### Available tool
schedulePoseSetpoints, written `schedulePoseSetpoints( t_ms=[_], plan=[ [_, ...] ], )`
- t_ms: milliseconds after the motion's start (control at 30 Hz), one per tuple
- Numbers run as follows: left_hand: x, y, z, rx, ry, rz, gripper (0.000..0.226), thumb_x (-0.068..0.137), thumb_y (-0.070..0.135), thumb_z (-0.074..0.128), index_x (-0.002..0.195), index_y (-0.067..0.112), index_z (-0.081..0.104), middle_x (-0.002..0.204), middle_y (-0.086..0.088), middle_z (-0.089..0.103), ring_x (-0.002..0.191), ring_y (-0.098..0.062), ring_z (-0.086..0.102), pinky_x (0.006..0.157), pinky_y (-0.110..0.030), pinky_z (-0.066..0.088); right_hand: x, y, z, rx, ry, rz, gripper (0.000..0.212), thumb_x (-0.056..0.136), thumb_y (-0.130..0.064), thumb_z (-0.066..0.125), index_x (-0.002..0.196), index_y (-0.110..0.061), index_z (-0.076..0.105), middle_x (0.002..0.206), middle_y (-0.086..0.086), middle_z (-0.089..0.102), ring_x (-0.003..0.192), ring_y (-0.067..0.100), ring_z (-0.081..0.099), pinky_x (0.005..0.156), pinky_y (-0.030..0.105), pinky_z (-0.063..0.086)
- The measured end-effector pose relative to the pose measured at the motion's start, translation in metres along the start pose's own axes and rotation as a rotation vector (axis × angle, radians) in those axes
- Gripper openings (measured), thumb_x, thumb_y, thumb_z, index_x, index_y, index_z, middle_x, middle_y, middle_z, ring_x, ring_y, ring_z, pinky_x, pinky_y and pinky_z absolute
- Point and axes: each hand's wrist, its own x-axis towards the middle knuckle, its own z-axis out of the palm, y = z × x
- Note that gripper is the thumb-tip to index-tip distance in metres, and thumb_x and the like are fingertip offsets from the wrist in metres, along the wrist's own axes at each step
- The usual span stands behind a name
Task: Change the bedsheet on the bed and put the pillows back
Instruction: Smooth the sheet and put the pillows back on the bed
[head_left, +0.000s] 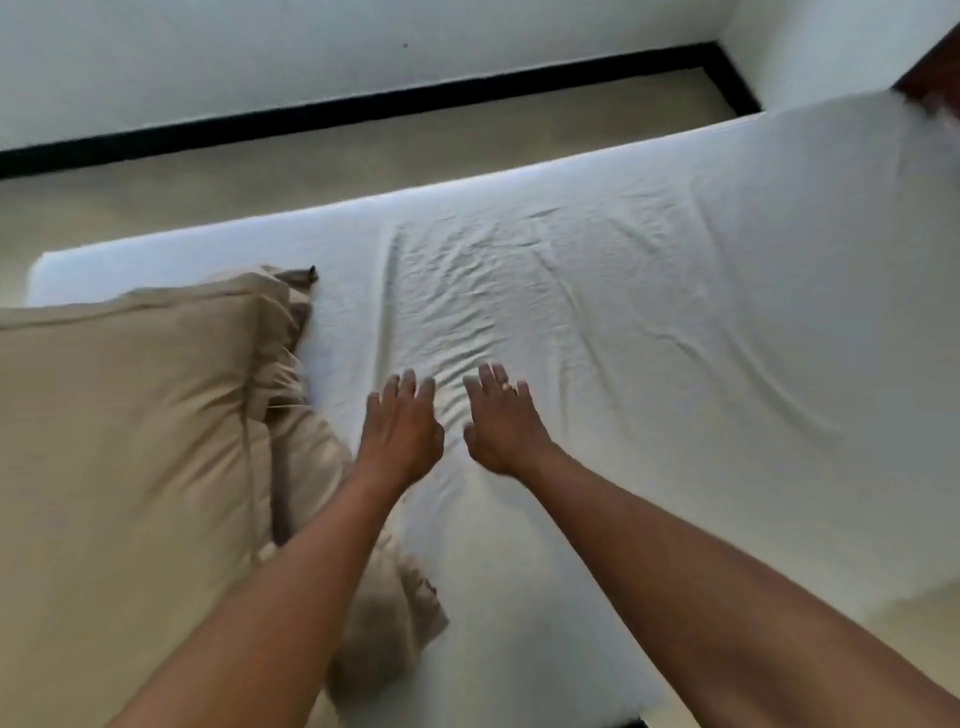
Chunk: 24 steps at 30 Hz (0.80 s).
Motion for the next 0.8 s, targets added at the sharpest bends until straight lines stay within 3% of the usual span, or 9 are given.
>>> schedulePoseSetpoints(
  t_ms=[100,167,267,367,433,500,567,633,800],
  plan=[
    [0.053,-0.010,0.094,-0.029,0.117,-0.336,0.064,0.090,0.034,0.054,0.149,0.012,0.042,0.159,-0.027,0.029,0.148,-0.043,0.025,0.117,-0.060,0.025,0.100,0.027,0.051,0.012,0.133,-0.105,0.072,0.103,-0.037,0.044,0.163,-0.017,0.011,0.172,0.009,0.000,0.158,0.026,0.000,0.126,0.054,0.007],
    [0.053,0.005,0.139,-0.048,0.239,-0.400,0.067,0.097,0.040,0.042,0.159,0.021,0.028,0.166,-0.022,0.014,0.153,-0.044,0.010,0.120,-0.066,0.010,0.120,0.052,0.085,-0.032,0.233,-0.172,0.070,0.103,-0.048,0.039,0.164,-0.024,0.014,0.172,0.003,0.000,0.159,0.024,0.002,0.126,0.051,0.000],
    [0.032,0.042,0.160,-0.008,0.216,-0.035,0.065,0.100,0.050,0.034,0.161,0.031,0.021,0.170,-0.008,0.008,0.155,-0.040,-0.001,0.119,-0.069,0.002,0.100,0.098,0.115,-0.029,0.395,0.067,0.080,0.097,-0.063,0.030,0.164,-0.022,0.014,0.171,0.002,0.000,0.159,0.024,0.003,0.125,0.050,-0.006],
    [0.018,0.037,0.143,-0.042,0.164,0.350,0.061,0.102,0.046,0.041,0.159,0.026,0.030,0.169,-0.007,0.015,0.157,-0.030,0.003,0.120,-0.061,0.016,0.078,0.115,0.111,0.054,0.442,0.424,0.084,0.097,-0.057,0.029,0.162,-0.007,0.014,0.171,0.013,0.005,0.158,0.030,0.003,0.125,0.060,0.002],
    [0.026,0.011,0.135,-0.154,0.286,0.135,0.060,0.100,0.039,0.047,0.156,0.018,0.038,0.165,-0.015,0.025,0.156,-0.031,0.015,0.119,-0.058,0.024,0.084,0.103,0.099,0.123,0.479,0.366,0.084,0.096,-0.053,0.031,0.161,-0.001,0.016,0.170,0.018,0.007,0.158,0.033,0.004,0.124,0.061,0.006],
    [0.032,-0.016,0.132,-0.162,0.390,-0.255,0.065,0.098,0.043,0.044,0.156,0.015,0.037,0.164,-0.020,0.027,0.154,-0.037,0.019,0.120,-0.060,0.022,0.096,0.079,0.094,0.116,0.484,0.060,0.080,0.098,-0.050,0.035,0.161,-0.006,0.019,0.170,0.016,0.009,0.158,0.031,0.004,0.126,0.056,0.004],
    [0.031,-0.015,0.140,-0.085,0.306,-0.386,0.071,0.098,0.051,0.038,0.161,0.020,0.025,0.167,-0.021,0.011,0.155,-0.040,0.006,0.120,-0.064,0.014,0.105,0.064,0.093,-0.007,0.375,-0.220,0.074,0.100,-0.050,0.036,0.163,-0.016,0.019,0.172,0.010,0.004,0.159,0.025,0.001,0.126,0.055,0.007],
    [0.018,0.009,0.150,-0.049,0.229,-0.273,0.073,0.098,0.054,0.040,0.162,0.028,0.015,0.169,-0.018,-0.003,0.155,-0.042,-0.006,0.119,-0.069,0.006,0.102,0.071,0.098,-0.085,0.341,-0.243,0.071,0.102,-0.052,0.035,0.164,-0.024,0.015,0.172,0.003,0.001,0.159,0.020,-0.002,0.125,0.054,0.011],
    [-0.018,0.068,0.147,-0.041,0.083,0.371,0.075,0.096,0.057,0.046,0.161,0.029,0.022,0.170,-0.013,0.006,0.156,-0.037,0.000,0.115,-0.071,0.017,0.023,0.141,0.125,0.059,0.467,0.217,0.075,0.101,-0.048,0.042,0.164,-0.016,0.015,0.172,0.004,0.004,0.159,0.021,0.000,0.125,0.055,0.013]
  ],
)
